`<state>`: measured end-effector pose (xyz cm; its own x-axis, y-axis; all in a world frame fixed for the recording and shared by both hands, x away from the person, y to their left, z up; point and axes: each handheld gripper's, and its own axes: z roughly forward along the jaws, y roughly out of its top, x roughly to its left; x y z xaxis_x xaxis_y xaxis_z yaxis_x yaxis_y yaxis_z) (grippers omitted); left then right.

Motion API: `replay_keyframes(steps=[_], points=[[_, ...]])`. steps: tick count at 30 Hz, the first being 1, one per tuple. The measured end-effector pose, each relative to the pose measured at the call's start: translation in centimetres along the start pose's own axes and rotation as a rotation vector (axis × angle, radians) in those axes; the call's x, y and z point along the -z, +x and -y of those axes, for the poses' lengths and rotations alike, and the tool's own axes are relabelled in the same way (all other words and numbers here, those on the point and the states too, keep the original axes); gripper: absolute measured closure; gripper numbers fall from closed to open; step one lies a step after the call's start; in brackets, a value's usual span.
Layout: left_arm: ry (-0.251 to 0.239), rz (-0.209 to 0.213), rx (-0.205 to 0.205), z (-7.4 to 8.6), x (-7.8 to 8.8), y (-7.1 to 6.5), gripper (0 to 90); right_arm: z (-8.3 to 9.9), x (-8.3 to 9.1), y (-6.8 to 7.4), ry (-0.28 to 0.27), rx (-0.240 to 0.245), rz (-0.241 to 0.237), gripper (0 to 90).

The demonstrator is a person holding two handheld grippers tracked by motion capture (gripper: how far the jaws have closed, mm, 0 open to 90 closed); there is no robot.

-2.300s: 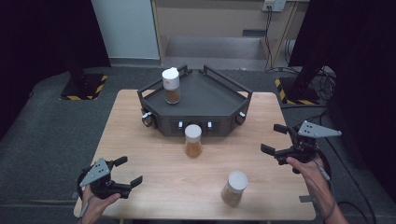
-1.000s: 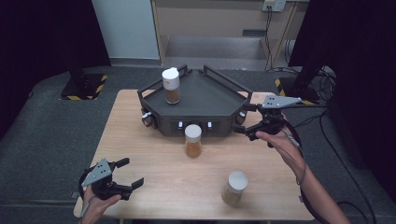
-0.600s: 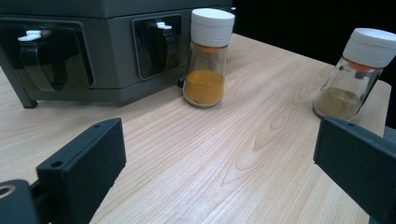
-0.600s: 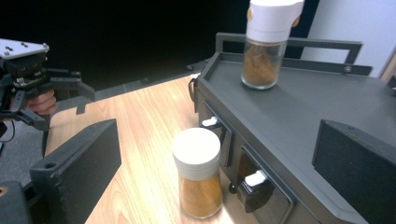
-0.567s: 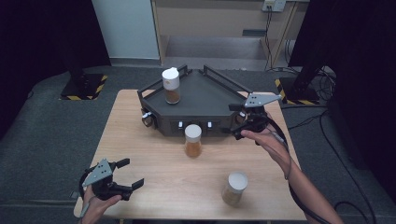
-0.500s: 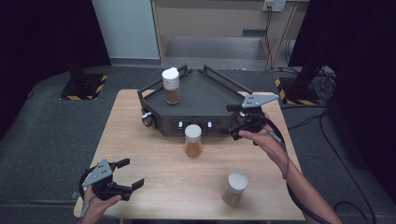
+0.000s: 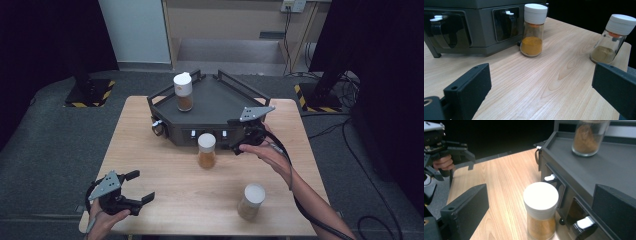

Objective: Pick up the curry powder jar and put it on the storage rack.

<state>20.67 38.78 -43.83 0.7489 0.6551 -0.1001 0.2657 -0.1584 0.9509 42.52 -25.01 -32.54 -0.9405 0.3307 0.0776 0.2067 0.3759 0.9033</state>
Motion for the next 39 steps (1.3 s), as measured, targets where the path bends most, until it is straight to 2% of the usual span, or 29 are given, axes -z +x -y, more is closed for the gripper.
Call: replay_keyframes(steps=[17,24,29,34,39], points=[[0.009,-0.001,0.01,0.0,-0.1,0.1,1.4,0.0,-4.4,-1.3,0.084,0.001,-0.061,2.2],[0.01,-0.001,0.011,0.0,-0.1,0.1,1.4,-0.6,-6.2,-1.5,0.134,0.028,-0.075,2.8],[0.009,0.0,0.009,0.0,0.0,0.1,1.4,-0.7,-7.3,-1.8,0.156,0.03,-0.088,5.3],[0.01,0.0,0.008,0.0,0.0,0.1,1.4,-0.8,-8.2,-1.7,0.184,0.054,-0.081,9.0],[0.01,-0.001,0.008,0.0,0.0,0.0,1.4,-0.7,-8.7,-1.9,0.197,0.058,-0.07,14.1]])
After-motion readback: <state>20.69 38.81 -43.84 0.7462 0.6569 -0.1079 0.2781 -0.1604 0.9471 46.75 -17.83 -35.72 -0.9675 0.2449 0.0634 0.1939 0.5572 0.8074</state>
